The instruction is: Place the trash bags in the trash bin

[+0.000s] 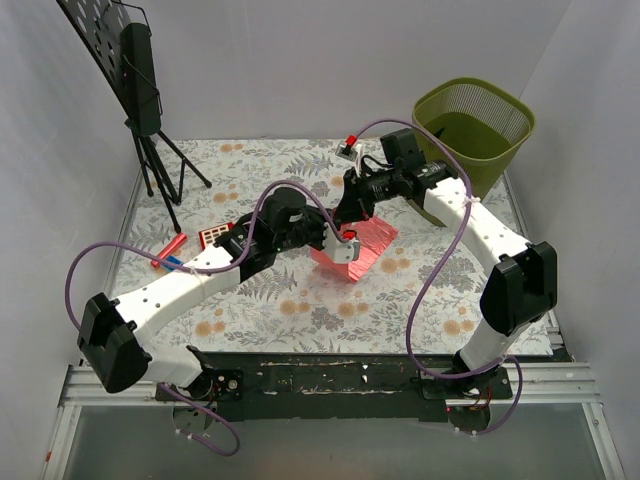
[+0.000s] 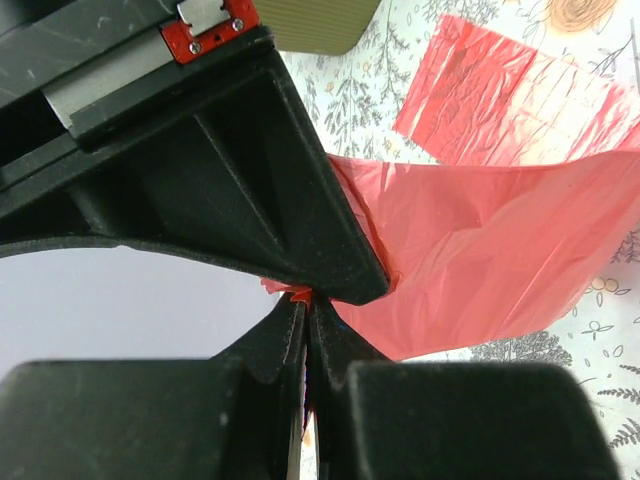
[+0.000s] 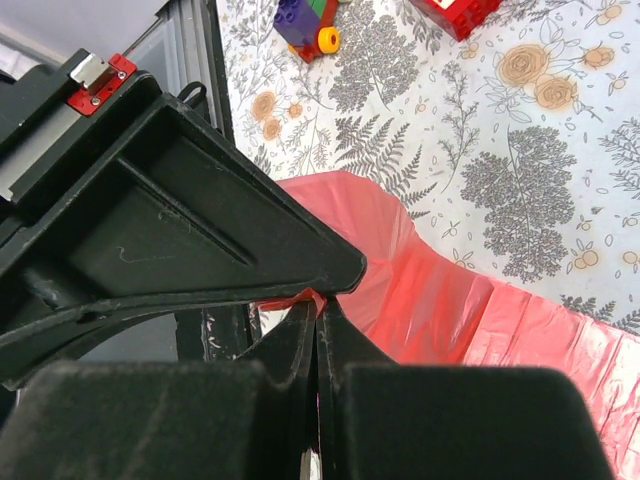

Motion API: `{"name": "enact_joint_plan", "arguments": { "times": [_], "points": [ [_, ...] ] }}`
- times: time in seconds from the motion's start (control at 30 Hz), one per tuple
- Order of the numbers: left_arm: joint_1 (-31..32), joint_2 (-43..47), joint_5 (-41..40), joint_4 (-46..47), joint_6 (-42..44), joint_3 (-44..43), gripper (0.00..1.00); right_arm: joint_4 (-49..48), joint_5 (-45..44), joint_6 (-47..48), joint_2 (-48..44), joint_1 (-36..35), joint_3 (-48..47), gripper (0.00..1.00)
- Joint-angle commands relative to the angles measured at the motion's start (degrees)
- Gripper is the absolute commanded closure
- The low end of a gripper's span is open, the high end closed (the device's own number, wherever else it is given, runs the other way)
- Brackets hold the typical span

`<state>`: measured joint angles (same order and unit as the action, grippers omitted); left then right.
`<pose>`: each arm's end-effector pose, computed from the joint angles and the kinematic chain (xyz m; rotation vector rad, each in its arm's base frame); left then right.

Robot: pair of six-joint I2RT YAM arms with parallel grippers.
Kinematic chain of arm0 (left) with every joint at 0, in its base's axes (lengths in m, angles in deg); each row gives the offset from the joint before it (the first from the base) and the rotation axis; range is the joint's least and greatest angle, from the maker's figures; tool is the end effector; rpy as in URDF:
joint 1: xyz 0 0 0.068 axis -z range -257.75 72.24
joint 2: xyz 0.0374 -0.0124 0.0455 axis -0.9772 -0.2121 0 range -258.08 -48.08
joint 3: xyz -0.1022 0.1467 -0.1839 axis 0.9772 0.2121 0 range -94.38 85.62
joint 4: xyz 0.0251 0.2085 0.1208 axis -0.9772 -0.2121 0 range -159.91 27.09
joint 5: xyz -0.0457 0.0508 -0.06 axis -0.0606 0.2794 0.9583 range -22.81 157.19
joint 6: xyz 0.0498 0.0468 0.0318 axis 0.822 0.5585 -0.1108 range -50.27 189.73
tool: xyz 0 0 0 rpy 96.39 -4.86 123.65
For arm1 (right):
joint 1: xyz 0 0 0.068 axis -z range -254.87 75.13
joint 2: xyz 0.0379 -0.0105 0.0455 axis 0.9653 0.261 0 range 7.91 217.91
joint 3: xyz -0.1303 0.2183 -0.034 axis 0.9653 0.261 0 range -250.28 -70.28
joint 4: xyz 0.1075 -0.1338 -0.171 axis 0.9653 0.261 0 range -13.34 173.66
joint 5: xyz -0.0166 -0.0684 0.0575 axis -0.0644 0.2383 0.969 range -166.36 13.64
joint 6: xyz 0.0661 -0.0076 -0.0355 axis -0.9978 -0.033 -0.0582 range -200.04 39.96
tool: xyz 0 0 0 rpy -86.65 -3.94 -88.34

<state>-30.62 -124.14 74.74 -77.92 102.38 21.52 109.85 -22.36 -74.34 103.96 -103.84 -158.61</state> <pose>0.2079 -0.2362 0.3034 1.3771 1.5182 -0.2924 0.2907 0.2197 0.3156 -1.1307 1.9246 1.2849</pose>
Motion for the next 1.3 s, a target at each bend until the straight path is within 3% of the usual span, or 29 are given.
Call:
{"name": "enact_joint_plan", "arguments": {
  "times": [0.0, 0.07, 0.13, 0.23, 0.33, 0.5, 0.6, 0.7, 0.8, 0.87, 0.97, 1.13, 1.27],
  "points": [
    [1.82, -2.96, -0.35, -1.16, 0.50, -2.61, 1.00, -6.73, 9.56, -3.85, -2.27, -1.79, -3.95, 0.99],
    [2.17, -2.35, 1.14, -1.95, -1.08, -3.05, 1.00, -7.43, 4.57, -4.55, -2.01, -1.62, -3.60, 0.99],
    [2.52, -0.69, 3.51, -2.31, -2.14, -3.58, 1.00, -7.70, -8.23, -6.91, -1.48, -1.35, -2.55, 0.99],
    [2.52, 2.04, 8.09, 0.58, -4.69, -3.58, 1.00, -8.06, -14.35, -9.99, 0.88, 0.66, -1.93, 0.99],
    [2.61, 0.65, 6.52, 1.29, -3.56, -3.66, 1.00, -5.96, -11.38, -7.30, 1.51, 1.55, -3.24, 0.99],
    [1.73, -7.52, -2.17, 1.21, 1.89, -4.28, 1.00, -5.33, 1.08, -0.08, -3.67, 0.67, -1.93, 0.99],
    [1.65, -10.34, -2.81, 0.16, 2.16, -5.77, 1.00, -10.84, 7.87, -2.07, -6.22, 0.67, 0.35, 0.99],
    [1.99, -8.86, 0.61, -1.95, 2.42, -6.22, 1.00, -16.66, 2.71, -5.34, -5.71, 1.63, 2.55, 0.99],
    [2.17, -5.96, 2.90, -1.35, 3.13, -6.13, 1.00, -10.97, -11.85, -3.50, -1.84, 1.90, 0.62, 0.99],
    [2.17, -4.46, 3.00, 2.51, 3.65, -5.60, 1.00, -8.59, -15.50, -2.18, -0.34, 1.99, 1.14, 0.99],
    [2.09, -6.12, 0.28, 6.65, 5.06, -5.77, 1.00, -7.71, -9.63, -1.13, -1.74, 1.03, 2.99, 0.99],
    [0.77, -10.52, -3.68, 5.96, 4.71, -5.96, 1.00, -6.90, 2.32, 0.73, -5.60, -0.82, 1.15, 0.99],
    [0.94, -6.41, 2.10, 0.60, 5.68, -1.83, 1.00, -15.42, -0.10, -4.19, -7.28, 1.81, 0.71, 0.99]
  ]
}}
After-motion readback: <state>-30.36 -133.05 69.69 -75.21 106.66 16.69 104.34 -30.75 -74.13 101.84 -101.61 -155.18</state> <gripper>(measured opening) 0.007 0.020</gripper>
